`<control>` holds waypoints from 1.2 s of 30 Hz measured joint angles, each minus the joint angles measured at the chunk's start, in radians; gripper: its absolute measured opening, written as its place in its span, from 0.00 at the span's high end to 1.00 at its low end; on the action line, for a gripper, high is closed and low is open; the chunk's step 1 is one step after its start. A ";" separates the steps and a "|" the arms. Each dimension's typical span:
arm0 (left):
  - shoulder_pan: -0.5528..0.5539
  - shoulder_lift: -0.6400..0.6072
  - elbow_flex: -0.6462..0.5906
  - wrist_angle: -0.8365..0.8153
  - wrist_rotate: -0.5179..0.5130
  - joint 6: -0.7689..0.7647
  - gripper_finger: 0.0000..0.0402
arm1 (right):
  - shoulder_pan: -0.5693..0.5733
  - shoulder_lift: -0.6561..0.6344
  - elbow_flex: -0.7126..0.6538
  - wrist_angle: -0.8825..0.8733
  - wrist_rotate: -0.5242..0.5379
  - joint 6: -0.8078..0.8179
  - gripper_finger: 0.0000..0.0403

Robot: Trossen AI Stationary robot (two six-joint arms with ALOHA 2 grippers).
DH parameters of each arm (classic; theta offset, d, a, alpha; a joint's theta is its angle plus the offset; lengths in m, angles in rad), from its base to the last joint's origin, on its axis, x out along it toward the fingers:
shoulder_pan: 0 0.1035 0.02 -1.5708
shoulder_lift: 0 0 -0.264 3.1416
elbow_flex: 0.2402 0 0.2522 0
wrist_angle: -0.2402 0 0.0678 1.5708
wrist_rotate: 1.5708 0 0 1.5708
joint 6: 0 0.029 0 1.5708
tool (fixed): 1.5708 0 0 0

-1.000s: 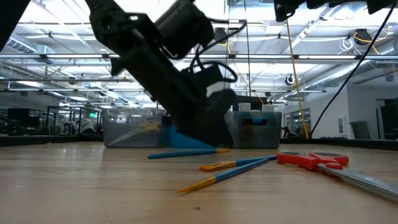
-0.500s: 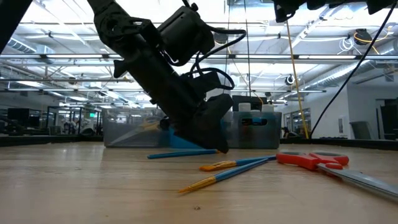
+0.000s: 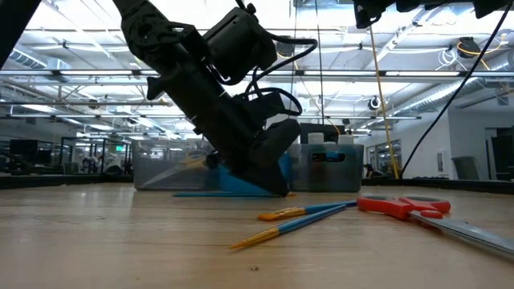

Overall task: Pick & Place Paint Supplies
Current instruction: Put the blue paint brush into the blue bin

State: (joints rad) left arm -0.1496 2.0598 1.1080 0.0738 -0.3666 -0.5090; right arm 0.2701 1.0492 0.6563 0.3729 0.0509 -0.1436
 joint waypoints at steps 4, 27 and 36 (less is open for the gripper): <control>-0.001 0.000 0.000 0.001 0.016 -0.001 0.98 | 0.000 0.000 0.000 0.000 0.000 0.000 0.82; -0.007 -0.068 -0.004 -0.065 -0.033 -0.045 1.00 | 0.000 0.000 0.000 -0.005 0.000 0.000 0.82; -0.037 -0.148 -0.004 -0.067 -0.108 -0.028 1.00 | 0.000 0.000 0.000 -0.004 0.000 0.000 0.82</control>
State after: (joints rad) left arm -0.1866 1.9113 1.1042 0.0065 -0.4743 -0.5373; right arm 0.2699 1.0496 0.6567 0.3691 0.0509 -0.1432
